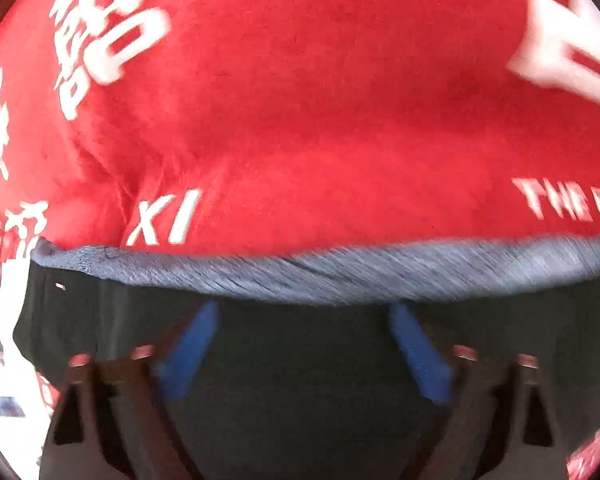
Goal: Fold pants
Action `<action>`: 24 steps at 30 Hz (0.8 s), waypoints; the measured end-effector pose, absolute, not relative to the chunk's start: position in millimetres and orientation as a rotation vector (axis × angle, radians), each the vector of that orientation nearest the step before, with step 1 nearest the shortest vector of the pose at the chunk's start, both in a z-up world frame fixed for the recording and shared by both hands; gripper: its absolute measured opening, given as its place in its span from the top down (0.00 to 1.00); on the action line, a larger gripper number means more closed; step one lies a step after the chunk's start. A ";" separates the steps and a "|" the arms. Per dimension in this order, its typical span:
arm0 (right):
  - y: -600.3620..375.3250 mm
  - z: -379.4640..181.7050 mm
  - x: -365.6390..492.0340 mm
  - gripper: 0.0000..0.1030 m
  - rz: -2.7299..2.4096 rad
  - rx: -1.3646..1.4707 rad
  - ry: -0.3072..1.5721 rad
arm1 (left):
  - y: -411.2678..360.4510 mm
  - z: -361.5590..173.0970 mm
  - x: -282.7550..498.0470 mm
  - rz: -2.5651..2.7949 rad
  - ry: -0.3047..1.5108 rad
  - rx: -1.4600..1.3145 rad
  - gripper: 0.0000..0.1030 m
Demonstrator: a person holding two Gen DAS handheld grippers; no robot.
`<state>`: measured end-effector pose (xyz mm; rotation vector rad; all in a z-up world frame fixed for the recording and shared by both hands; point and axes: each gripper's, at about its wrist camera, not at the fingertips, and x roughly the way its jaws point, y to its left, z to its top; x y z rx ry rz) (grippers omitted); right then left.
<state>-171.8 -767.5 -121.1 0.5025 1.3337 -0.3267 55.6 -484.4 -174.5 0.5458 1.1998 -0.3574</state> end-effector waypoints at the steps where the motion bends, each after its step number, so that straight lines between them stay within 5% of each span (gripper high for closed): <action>1: -764.7 -116.2 -173.3 0.71 -0.340 0.446 1.345 | -481.5 -175.3 62.2 -0.344 1.208 0.536 0.00; 8: -734.6 -80.3 -198.2 0.49 -0.415 0.467 1.310 | -413.1 -149.2 105.3 -0.163 1.208 0.526 0.00; 15: -678.5 -73.0 -197.9 0.49 -0.373 0.488 1.306 | -358.5 -143.0 116.3 -0.128 1.218 0.584 0.00; 24: -570.1 -69.9 -187.1 0.48 -0.060 0.947 1.160 | -301.5 -141.7 142.0 -0.230 1.228 0.562 0.00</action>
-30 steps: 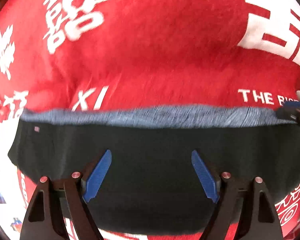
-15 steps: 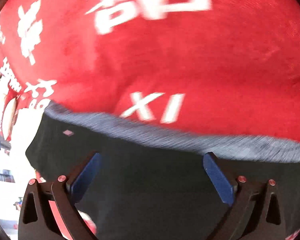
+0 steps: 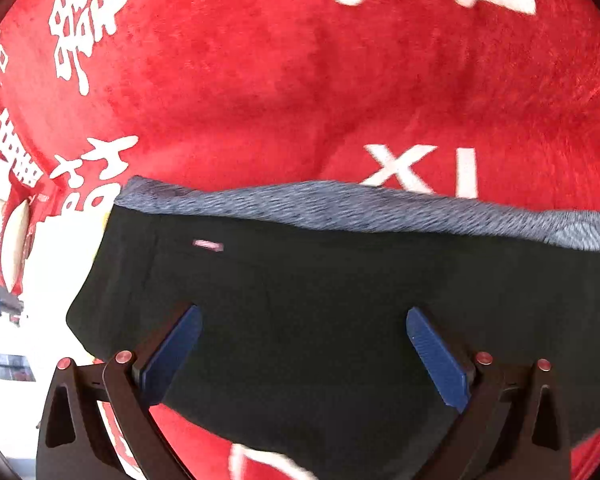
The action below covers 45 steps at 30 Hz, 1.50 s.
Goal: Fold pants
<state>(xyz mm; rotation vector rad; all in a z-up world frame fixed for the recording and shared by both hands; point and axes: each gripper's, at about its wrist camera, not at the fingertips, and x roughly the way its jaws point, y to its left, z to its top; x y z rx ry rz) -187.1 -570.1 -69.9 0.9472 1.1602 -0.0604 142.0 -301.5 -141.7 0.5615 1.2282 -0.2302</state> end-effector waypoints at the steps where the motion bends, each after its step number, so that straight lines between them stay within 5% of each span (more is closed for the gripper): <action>1: -551.1 -76.3 -177.3 0.48 -0.024 1.010 1.141 | -293.5 -137.6 143.7 -0.238 1.216 0.560 0.00; 10: -402.3 -130.2 -105.3 0.49 0.062 1.224 1.101 | -202.0 -179.5 161.7 -0.296 1.213 0.611 0.00; 19: -393.2 -136.0 -89.4 0.50 -0.037 1.286 1.077 | -192.8 -181.3 161.2 -0.366 1.190 0.583 0.00; 20: -395.4 -136.8 -87.0 0.62 -0.056 1.295 1.084 | -193.7 -180.8 162.0 -0.369 1.198 0.588 0.00; 21: -398.1 -133.7 -84.7 0.89 -0.088 1.284 1.091 | -194.5 -179.1 163.2 -0.371 1.205 0.593 0.00; 28: -387.0 -133.2 -97.1 0.95 -0.142 1.190 1.132 | -188.8 -180.1 154.2 -0.407 1.181 0.620 0.00; 37: -398.5 -75.7 -94.7 0.89 -0.086 0.794 1.207 | -212.1 -139.8 161.1 -0.461 1.091 0.655 0.00; 41: -442.2 -68.1 -70.0 0.48 -0.205 0.674 1.165 | -225.3 -152.6 208.0 -0.367 1.096 0.653 0.00; 45: -475.9 -100.3 -72.1 0.49 -0.373 0.668 1.253 | -207.4 -175.1 238.2 -0.348 1.144 0.570 0.00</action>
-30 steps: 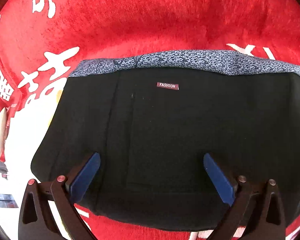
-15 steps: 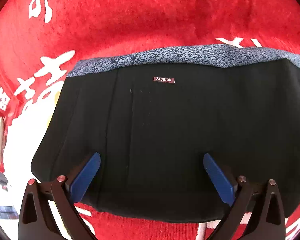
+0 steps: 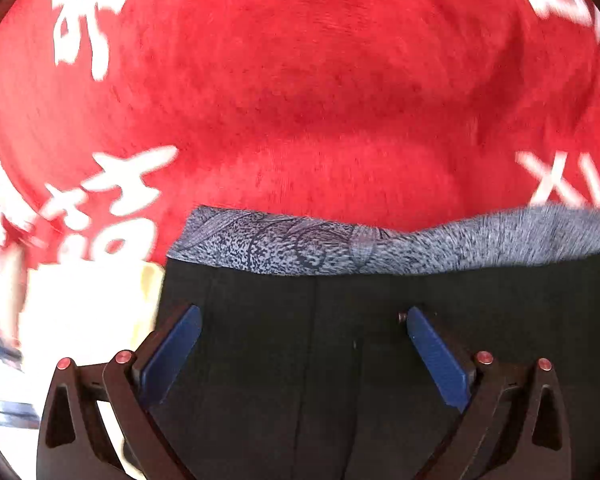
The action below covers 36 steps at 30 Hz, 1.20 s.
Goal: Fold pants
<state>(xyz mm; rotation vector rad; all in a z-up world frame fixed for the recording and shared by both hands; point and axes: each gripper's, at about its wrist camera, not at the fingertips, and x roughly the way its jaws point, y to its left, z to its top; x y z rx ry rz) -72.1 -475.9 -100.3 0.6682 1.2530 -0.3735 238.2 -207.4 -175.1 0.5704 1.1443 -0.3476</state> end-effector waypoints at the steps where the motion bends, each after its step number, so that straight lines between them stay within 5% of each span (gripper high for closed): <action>1: -481.3 -107.5 -78.7 0.49 -0.373 0.720 1.242 | -203.5 -174.7 240.0 -0.351 1.167 0.545 0.00; 7: -478.8 -105.7 -93.8 0.47 -0.338 0.745 1.138 | -202.5 -166.4 234.9 -0.256 1.249 0.498 0.00; 12: -480.1 -106.2 -84.1 0.24 -0.284 0.789 1.125 | -222.2 -143.7 174.2 -0.374 1.237 0.517 0.00; 36: -565.8 -102.5 -265.9 0.22 -0.390 1.306 0.903 | -392.7 -117.7 -22.6 -0.746 1.260 0.651 0.00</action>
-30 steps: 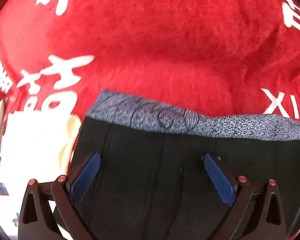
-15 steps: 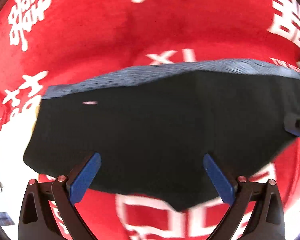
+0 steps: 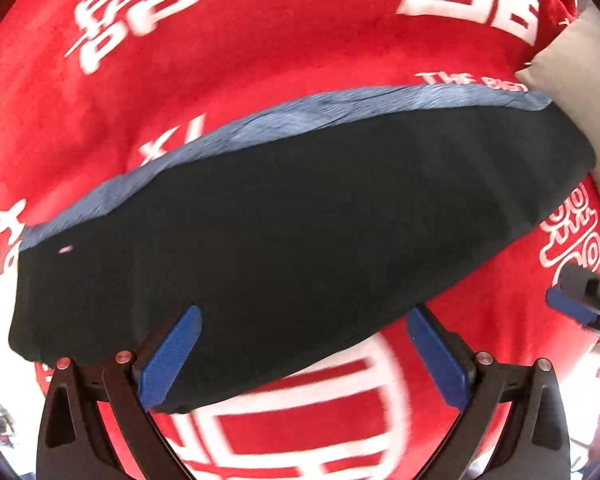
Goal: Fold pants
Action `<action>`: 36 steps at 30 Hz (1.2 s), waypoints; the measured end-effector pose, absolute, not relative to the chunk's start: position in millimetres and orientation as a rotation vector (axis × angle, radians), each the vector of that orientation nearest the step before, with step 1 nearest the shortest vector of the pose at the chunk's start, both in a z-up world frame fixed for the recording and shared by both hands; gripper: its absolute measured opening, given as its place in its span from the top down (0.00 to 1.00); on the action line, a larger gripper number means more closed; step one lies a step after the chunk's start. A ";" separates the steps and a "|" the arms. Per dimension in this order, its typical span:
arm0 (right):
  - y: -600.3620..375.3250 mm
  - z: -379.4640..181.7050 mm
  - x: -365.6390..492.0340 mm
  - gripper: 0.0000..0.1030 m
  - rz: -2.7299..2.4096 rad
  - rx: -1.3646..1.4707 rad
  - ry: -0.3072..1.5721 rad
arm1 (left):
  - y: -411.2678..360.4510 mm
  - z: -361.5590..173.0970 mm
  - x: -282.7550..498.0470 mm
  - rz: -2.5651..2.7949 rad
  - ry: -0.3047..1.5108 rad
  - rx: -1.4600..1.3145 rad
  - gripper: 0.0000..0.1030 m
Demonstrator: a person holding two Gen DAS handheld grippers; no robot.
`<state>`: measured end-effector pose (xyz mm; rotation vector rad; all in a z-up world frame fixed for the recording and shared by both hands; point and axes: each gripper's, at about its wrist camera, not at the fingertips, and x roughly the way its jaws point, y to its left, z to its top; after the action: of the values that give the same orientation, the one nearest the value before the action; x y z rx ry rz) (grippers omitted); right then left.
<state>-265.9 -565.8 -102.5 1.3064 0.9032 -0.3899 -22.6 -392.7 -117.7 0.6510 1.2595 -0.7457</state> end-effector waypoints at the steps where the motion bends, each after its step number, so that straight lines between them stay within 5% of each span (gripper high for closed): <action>1: -572.7 -103.8 -273.6 0.22 -0.409 1.330 0.890 | -398.5 -118.0 -25.1 -0.748 1.258 0.648 0.00; 8: -617.4 -96.2 -288.1 0.23 -0.513 1.286 0.907 | -467.1 -113.9 -23.0 -0.738 1.211 0.584 0.00; 14: -653.2 -82.0 -281.5 0.48 -0.540 1.215 0.886 | -540.8 -120.0 -14.4 -0.737 1.152 0.546 0.00; 18: -693.2 -71.2 -249.3 0.52 -0.535 1.078 0.894 | -568.7 -137.8 -2.2 -0.663 1.160 0.534 0.00; 26: -742.5 -115.3 -162.2 0.52 -0.448 0.954 1.008 | -564.9 -172.9 3.8 -0.563 1.186 0.482 0.00; 29: -753.6 -121.7 -158.6 0.64 -0.489 0.894 1.003 | -557.9 -174.1 1.1 -0.579 1.156 0.465 0.00; 36: -781.0 -108.0 -180.0 0.64 -0.681 0.814 1.018 | -548.1 -173.6 -2.4 -0.588 1.103 0.436 0.00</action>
<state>-180.0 -781.0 -108.0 0.8137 1.0184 -0.6808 -2.4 -548.1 -173.6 0.4356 1.1033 -0.5883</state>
